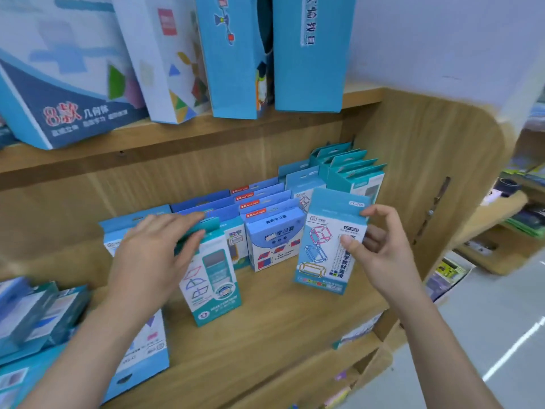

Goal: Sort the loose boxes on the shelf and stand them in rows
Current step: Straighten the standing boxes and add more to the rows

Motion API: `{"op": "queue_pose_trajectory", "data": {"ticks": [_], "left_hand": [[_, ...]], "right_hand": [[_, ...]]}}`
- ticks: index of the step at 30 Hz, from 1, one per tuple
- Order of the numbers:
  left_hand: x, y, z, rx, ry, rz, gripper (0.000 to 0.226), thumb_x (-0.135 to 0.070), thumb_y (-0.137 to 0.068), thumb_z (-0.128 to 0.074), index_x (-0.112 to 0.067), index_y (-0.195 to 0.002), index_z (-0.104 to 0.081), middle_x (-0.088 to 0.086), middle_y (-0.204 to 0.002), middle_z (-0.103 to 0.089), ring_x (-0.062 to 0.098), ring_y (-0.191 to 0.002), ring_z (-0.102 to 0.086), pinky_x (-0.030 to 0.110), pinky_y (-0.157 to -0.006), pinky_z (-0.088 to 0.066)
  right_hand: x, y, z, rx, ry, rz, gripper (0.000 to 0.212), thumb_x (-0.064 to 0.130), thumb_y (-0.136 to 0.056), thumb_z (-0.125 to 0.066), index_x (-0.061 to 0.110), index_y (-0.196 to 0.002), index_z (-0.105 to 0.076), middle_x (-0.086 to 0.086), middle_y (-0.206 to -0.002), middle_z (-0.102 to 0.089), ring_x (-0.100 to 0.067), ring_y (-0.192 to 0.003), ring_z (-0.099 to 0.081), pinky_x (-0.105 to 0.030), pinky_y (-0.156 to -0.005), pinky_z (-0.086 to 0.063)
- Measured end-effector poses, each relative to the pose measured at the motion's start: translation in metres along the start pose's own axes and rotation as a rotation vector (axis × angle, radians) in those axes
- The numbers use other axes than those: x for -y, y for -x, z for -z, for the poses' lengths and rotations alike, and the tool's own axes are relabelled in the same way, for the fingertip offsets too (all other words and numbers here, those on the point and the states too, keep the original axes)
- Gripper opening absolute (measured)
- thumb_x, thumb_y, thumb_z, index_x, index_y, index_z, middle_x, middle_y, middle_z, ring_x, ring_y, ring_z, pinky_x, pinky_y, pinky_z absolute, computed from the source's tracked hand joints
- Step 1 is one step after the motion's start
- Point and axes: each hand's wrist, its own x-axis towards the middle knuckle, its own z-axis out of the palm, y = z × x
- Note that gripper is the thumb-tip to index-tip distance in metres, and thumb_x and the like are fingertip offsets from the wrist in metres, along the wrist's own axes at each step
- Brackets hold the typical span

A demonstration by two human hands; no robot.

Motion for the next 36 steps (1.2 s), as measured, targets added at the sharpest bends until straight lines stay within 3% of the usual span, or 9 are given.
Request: {"op": "queue_pose_trajectory", "data": {"ticks": [6, 9, 13, 18, 22, 27, 29, 32, 36], "left_hand": [[-0.026, 0.017, -0.001, -0.193, -0.114, 0.013, 0.033, -0.028, -0.088, -0.055, -0.008, -0.11, -0.068, 0.014, -0.107, -0.066, 0.037, -0.093, -0.061, 0.045, -0.084, -0.043], [-0.07, 0.013, -0.007, -0.275, -0.032, -0.095, 0.02, -0.017, -0.088, -0.059, -0.006, -0.099, -0.072, 0.009, -0.098, -0.068, 0.029, -0.085, -0.06, 0.035, -0.081, -0.043], [-0.109, -0.015, -0.054, 0.0, 0.134, -0.164, 0.029, -0.033, -0.085, -0.059, -0.02, -0.108, -0.069, -0.003, -0.106, -0.066, 0.019, -0.094, -0.059, 0.033, -0.081, -0.049], [-0.122, -0.053, -0.11, 0.261, 0.085, -0.066, 0.064, -0.043, -0.08, -0.068, -0.037, -0.138, -0.04, 0.003, -0.126, -0.054, 0.023, -0.113, -0.045, 0.038, -0.092, -0.046], [-0.119, -0.066, -0.133, 0.232, 0.247, 0.003, 0.055, -0.036, -0.078, -0.074, -0.033, -0.129, -0.054, -0.003, -0.099, -0.06, 0.013, -0.094, -0.041, 0.036, -0.083, -0.044], [-0.121, -0.069, -0.14, 0.201, 0.364, 0.096, 0.049, -0.034, -0.075, -0.077, -0.029, -0.121, -0.062, -0.004, -0.104, -0.064, 0.016, -0.097, -0.051, 0.033, -0.087, -0.045], [-0.124, -0.072, -0.138, 0.201, 0.402, 0.157, 0.046, -0.033, -0.076, -0.076, -0.028, -0.12, -0.063, -0.008, -0.098, -0.062, 0.014, -0.087, -0.054, 0.032, -0.083, -0.047], [-0.124, -0.074, -0.138, 0.227, 0.454, 0.254, 0.04, -0.033, -0.08, -0.073, -0.029, -0.118, -0.065, -0.017, -0.077, -0.053, 0.003, -0.064, -0.051, 0.028, -0.073, -0.047], [-0.122, -0.077, -0.137, 0.265, 0.511, 0.348, 0.037, -0.036, -0.08, -0.072, -0.03, -0.116, -0.066, -0.007, -0.075, -0.064, 0.009, -0.069, -0.057, 0.031, -0.073, -0.051]], "right_hand": [[-0.016, -0.045, 0.025, 0.176, 0.115, 0.035, 0.038, 0.013, -0.083, -0.068, 0.036, -0.098, -0.041, 0.004, -0.101, -0.071, -0.012, -0.097, -0.067, -0.032, -0.069, -0.059], [-0.021, -0.061, 0.029, 0.249, 0.258, 0.083, 0.041, 0.017, -0.085, -0.067, 0.041, -0.096, -0.037, 0.004, -0.108, -0.068, -0.006, -0.1, -0.063, -0.023, -0.069, -0.057], [-0.019, -0.076, 0.031, 0.327, 0.493, 0.17, 0.041, 0.021, -0.086, -0.066, 0.04, -0.098, -0.031, 0.013, -0.108, -0.059, -0.001, -0.092, -0.059, -0.013, -0.061, -0.052], [-0.031, -0.093, 0.031, 0.343, 0.618, 0.298, 0.037, 0.023, -0.088, -0.064, 0.035, -0.105, -0.034, 0.002, -0.11, -0.061, -0.015, -0.097, -0.062, -0.038, -0.071, -0.058], [-0.051, -0.098, 0.027, 0.292, 0.662, 0.34, 0.03, 0.019, -0.089, -0.063, 0.024, -0.113, -0.046, -0.002, -0.116, -0.06, -0.016, -0.101, -0.061, -0.035, -0.076, -0.057], [-0.08, -0.088, 0.025, -0.031, 0.65, 0.581, 0.019, 0.01, -0.087, -0.064, 0.007, -0.106, -0.063, -0.009, -0.115, -0.059, -0.02, -0.106, -0.054, -0.026, -0.089, -0.046], [-0.085, -0.081, 0.029, -0.109, 0.52, 0.465, 0.016, 0.01, -0.09, -0.058, 0.008, -0.105, -0.064, -0.005, -0.108, -0.06, -0.016, -0.099, -0.055, -0.015, -0.083, -0.043], [-0.094, -0.07, 0.032, -0.041, 0.337, 0.204, 0.019, 0.007, -0.092, -0.055, 0.018, -0.105, -0.064, 0.003, -0.101, -0.062, -0.006, -0.086, -0.058, -0.007, -0.07, -0.043], [-0.109, -0.063, 0.028, 0.027, 0.242, -0.019, 0.025, 0.008, -0.09, -0.059, 0.032, -0.097, -0.061, 0.012, -0.086, -0.065, 0.0, -0.079, -0.058, -0.011, -0.071, -0.044]]}}
